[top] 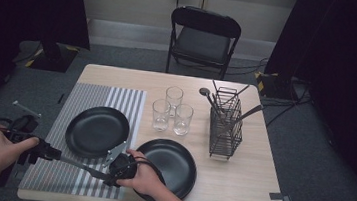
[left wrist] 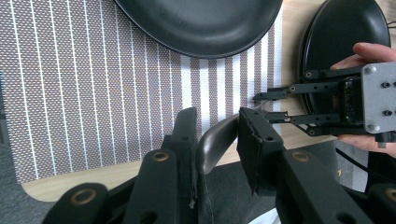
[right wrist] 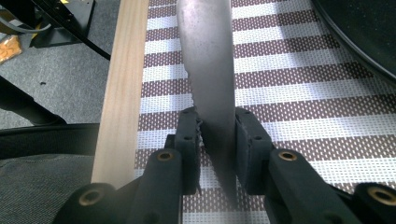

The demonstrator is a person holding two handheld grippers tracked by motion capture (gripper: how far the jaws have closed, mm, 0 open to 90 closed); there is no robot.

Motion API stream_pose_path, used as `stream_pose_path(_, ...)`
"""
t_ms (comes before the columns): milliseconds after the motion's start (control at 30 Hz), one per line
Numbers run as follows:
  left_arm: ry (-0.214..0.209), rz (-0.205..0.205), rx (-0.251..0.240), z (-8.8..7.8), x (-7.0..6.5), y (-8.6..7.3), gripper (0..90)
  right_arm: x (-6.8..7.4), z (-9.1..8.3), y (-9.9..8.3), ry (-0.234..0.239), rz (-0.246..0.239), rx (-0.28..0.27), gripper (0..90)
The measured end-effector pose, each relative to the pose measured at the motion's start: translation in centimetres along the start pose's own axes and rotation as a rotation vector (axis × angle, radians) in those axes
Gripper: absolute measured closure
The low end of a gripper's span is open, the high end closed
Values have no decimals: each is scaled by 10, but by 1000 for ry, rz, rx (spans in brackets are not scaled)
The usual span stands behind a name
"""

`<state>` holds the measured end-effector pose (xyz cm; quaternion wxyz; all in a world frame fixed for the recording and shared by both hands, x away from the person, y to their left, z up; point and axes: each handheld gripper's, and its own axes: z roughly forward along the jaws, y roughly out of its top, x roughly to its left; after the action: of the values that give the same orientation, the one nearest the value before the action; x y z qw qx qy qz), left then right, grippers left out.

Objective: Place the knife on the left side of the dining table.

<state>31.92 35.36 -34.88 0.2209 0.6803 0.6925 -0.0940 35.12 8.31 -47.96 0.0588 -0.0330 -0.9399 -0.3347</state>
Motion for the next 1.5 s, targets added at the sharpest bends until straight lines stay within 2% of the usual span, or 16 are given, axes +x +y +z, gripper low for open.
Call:
stream_pose_path(33,4,9,2,0,1,0,682,0,0,0,0,0,-1,739)
stream_pose_path(200,29,2,0,1,0,0,669,1,1,0,-7,-11,-1,742)
stream_pose_path(267,22,12,7,2,2,0,667,1,1,0,-9,-19,1,744)
stream_pose_path(333,31,6,1,2,2,0,664,1,2,0,-12,-25,1,744)
stream_pose_path(367,19,8,0,3,3,0,663,1,2,0,-14,-24,3,744)
stream_pose_path(433,19,-3,2,4,4,-1,662,2,2,0,-19,-23,7,746)
stream_pose_path(533,34,7,3,4,5,0,658,2,2,0,-24,-29,9,749)
stream_pose_path(667,29,11,2,4,4,0,657,2,2,0,-28,-31,8,749)
stream_pose_path(733,47,22,10,3,5,0,654,3,2,0,-28,-32,9,750)
stream_pose_path(767,50,11,10,4,4,0,652,3,2,0,-28,-30,9,750)
stream_pose_path(867,64,28,15,4,4,0,647,3,2,0,-29,-32,10,750)
stream_pose_path(1167,75,33,12,7,6,-1,636,3,2,0,-31,-40,8,751)
stream_pose_path(1300,75,5,0,9,6,-1,631,3,2,0,-35,-42,12,751)
stream_pose_path(1367,82,21,3,9,8,-1,628,3,2,0,-35,-43,12,751)
stream_pose_path(1500,92,8,-2,11,9,-2,623,4,2,0,-37,-43,14,751)
